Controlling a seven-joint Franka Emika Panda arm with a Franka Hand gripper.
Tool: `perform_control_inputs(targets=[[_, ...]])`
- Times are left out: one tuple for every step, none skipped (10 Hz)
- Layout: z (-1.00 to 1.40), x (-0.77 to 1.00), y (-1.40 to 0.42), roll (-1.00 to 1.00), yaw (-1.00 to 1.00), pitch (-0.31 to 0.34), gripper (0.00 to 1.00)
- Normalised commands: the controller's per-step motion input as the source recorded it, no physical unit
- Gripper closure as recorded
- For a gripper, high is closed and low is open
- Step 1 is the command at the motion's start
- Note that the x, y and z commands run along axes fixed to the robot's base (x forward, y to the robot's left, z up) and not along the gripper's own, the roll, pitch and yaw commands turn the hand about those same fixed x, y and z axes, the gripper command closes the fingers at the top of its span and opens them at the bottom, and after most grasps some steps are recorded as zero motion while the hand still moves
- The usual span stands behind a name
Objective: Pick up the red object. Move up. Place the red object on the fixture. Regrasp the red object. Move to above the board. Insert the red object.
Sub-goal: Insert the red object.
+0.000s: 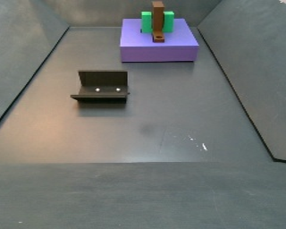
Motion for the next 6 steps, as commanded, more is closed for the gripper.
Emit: perform_control_inputs(targets=[[-0.38,0.01,0.23,-0.06,0.0,-0.056,1.0],[-0.54,0.1,0.53,-0.26,-0.05,-0.13,1.0],[-0.65,0.16,0.51,-0.16,-0.01,-0.143,1.0],[-0.72,0.22,0.45,-0.12,0.0,-0.146,1.0],[-0.75,0.01,0.2,-0.1,-0.09,-0.176,1.0],[-0.76,0.0,0.08,-0.06,-0.1,-0.227,1.0]])
